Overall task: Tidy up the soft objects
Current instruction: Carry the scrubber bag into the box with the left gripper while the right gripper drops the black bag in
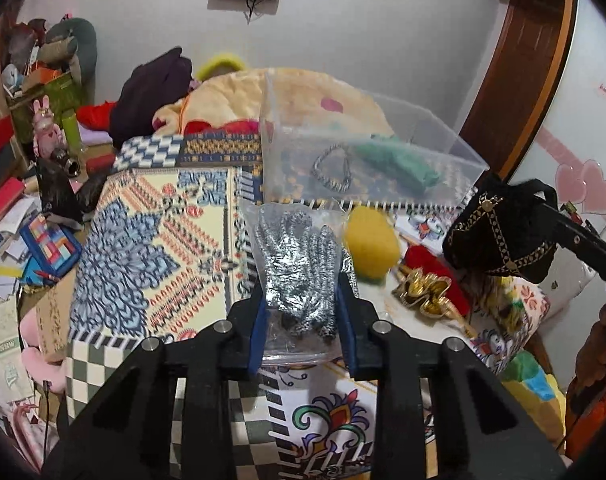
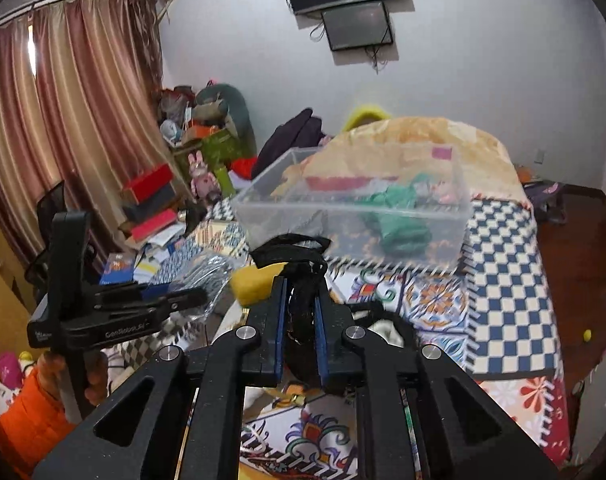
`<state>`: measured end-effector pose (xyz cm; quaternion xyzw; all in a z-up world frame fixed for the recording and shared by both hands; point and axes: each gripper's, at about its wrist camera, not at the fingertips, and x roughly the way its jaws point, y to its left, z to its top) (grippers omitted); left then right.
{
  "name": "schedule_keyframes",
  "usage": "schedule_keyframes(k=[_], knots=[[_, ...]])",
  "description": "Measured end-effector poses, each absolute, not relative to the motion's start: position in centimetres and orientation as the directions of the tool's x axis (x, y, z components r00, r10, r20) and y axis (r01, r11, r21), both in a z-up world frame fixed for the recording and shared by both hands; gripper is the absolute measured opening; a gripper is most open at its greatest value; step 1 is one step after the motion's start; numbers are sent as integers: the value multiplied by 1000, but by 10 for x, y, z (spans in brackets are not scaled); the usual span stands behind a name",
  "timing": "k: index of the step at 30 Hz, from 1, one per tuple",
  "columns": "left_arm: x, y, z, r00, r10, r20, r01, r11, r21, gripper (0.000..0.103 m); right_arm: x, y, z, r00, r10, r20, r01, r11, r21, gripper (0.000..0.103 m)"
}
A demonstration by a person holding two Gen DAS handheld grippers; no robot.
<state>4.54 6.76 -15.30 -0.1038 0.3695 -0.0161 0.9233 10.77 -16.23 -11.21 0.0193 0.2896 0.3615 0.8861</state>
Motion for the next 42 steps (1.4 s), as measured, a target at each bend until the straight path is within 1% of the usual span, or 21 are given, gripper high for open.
schedule_keyframes(k=[18, 25, 31, 42], knots=[[70, 59, -85, 840, -92, -535, 8, 988, -156, 31, 136, -172, -48, 720, 614, -322, -584, 788, 196, 11], [97, 58, -68, 860, -77, -505, 10, 991, -133, 31, 156, -159, -37, 751, 595, -286, -575, 802, 160, 11], [130, 63, -63, 856, -65, -513, -3, 991, -130, 31, 174, -137, -38, 748, 591, -300, -582, 803, 131, 11], [184, 58, -88, 806, -49, -590, -16, 994, -104, 31, 207, -113, -70, 704, 577, -414, -589, 800, 115, 11]])
